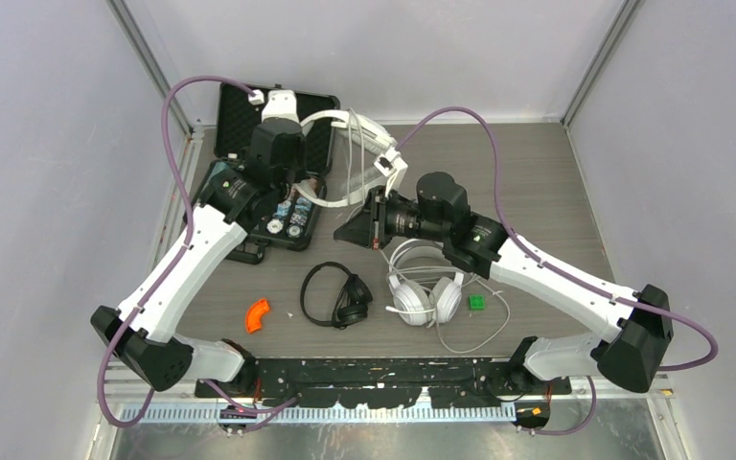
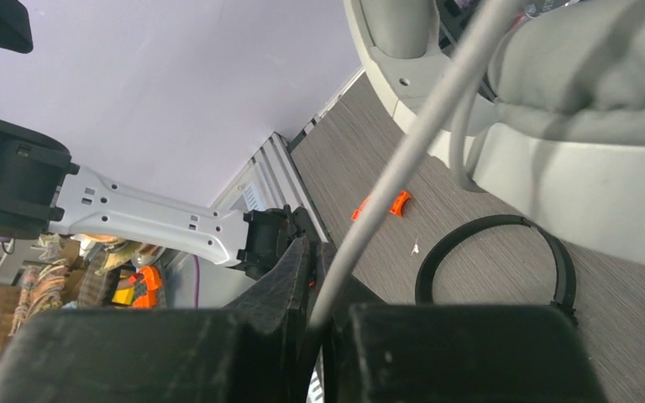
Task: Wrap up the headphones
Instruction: Wrap the headphones cable around the headphones.
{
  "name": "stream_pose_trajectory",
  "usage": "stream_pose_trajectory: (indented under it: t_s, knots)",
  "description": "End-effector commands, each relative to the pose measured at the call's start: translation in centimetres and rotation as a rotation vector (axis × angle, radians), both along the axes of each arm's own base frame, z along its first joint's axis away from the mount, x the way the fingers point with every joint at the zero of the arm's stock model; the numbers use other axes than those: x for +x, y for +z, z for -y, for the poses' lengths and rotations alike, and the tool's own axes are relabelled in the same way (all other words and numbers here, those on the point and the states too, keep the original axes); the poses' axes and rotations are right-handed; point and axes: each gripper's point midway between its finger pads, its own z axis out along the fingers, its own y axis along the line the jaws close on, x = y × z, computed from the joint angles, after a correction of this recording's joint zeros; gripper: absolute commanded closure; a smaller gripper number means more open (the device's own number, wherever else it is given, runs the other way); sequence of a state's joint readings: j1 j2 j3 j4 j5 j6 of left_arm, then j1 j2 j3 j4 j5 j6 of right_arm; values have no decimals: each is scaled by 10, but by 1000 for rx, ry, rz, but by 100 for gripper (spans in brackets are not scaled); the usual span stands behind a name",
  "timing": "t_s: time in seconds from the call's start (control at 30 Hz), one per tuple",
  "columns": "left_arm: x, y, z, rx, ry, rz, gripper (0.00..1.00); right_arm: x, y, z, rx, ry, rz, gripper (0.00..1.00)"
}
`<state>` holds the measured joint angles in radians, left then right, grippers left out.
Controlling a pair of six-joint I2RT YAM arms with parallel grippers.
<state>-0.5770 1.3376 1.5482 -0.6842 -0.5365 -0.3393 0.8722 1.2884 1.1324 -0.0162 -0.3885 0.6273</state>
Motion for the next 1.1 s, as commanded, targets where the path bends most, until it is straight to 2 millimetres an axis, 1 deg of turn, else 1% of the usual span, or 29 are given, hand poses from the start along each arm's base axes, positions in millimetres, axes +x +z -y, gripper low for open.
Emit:
stream_pose_trajectory:
  t_s: [0.0,0.13,0.2,0.27,0.3,0.43,0.5,0.57,0.63,0.73,0.8,0.97,1.07]
  knots:
    - [12,61,6,-208,63,192,100,-6,25,1,52,-2,80,90]
    - [14,68,7,-239,70,215,100,-7,25,-1,54,-3,86,98]
    - [14,71,8,-255,72,225,100,-6,23,-1,43,-10,85,100]
    - [14,75,7,-266,78,237,100,-6,22,0,30,-20,82,100]
    - [13,77,5,-271,87,245,100,-6,18,1,9,-21,72,100]
    - [11,90,0,-305,106,287,100,-8,19,6,-2,-33,85,100]
    - [9,92,0,-324,108,292,100,-8,21,7,0,-40,92,100]
    - [8,91,1,-336,107,292,100,-8,22,8,0,-41,99,97]
    - [8,88,-1,-343,114,292,100,-7,22,8,-2,-46,106,91]
    - [6,87,-1,-360,121,291,100,-7,17,8,-16,-44,109,88]
    - [6,86,1,-381,121,288,100,-6,11,8,-22,-47,103,87]
    - [5,87,3,-414,115,289,100,-6,6,7,-18,-49,97,88]
    - [6,89,4,-424,116,297,100,-6,3,6,-23,-51,95,93]
